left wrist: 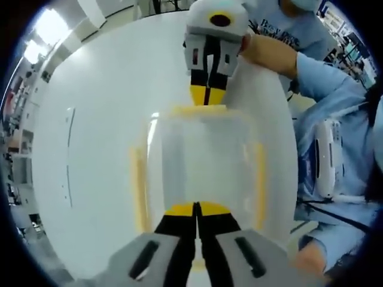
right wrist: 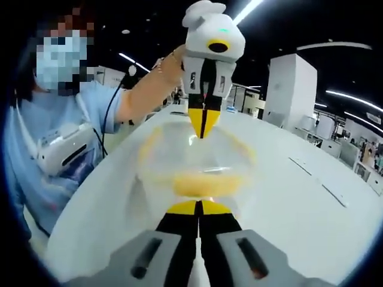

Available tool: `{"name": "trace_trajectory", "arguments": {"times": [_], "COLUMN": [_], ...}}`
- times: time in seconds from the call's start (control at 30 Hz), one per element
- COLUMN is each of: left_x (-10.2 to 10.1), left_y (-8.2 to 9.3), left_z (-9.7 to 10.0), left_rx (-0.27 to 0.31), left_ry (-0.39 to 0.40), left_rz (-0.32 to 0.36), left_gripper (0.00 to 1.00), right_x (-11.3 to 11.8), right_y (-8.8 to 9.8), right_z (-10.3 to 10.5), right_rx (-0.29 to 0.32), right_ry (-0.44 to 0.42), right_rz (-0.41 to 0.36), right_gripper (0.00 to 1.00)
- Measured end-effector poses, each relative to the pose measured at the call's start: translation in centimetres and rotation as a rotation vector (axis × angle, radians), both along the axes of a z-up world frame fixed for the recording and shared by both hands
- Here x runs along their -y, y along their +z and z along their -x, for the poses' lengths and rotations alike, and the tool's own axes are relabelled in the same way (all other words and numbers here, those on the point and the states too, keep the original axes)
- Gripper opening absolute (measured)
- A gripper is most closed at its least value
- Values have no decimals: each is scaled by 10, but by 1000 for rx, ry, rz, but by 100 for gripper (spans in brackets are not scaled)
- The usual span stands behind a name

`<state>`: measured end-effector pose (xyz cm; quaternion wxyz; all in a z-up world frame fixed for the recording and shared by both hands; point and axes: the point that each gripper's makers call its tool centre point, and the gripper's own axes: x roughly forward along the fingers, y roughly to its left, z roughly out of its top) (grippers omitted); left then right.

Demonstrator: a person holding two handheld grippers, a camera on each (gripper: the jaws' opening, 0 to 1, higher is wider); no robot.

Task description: Snap each plastic latch of the storage box into its locked position after aligning the lid with the box until every specified latch is closed and the lid sits flush.

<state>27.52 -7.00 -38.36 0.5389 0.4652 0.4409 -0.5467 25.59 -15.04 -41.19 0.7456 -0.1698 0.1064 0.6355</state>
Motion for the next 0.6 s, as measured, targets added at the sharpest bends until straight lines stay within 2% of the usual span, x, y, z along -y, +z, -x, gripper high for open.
{"name": "trace_trajectory", "arguments": {"times": [0.13,0.3,0.47,0.6], "left_x": [-2,-2,0,1], "left_y": [1,2,2,2], "left_z": [-1,-1,-2,-2], "left_rx": [-9,-15,-18,-3], "left_ry": [15,31,47,49], "left_rz": [23,60,69,79], "left_gripper": [0,0,0,0], "right_x": [2,6,22,27], "right_y": [0,-3,0,11], "right_z": [-2,-6,-15,-18], "right_rx": [-41,-30,-42,-22], "right_ry": [1,-18,-77,-102], "right_rz": [-23,16,25,7], "right_gripper": [0,0,0,0]}}
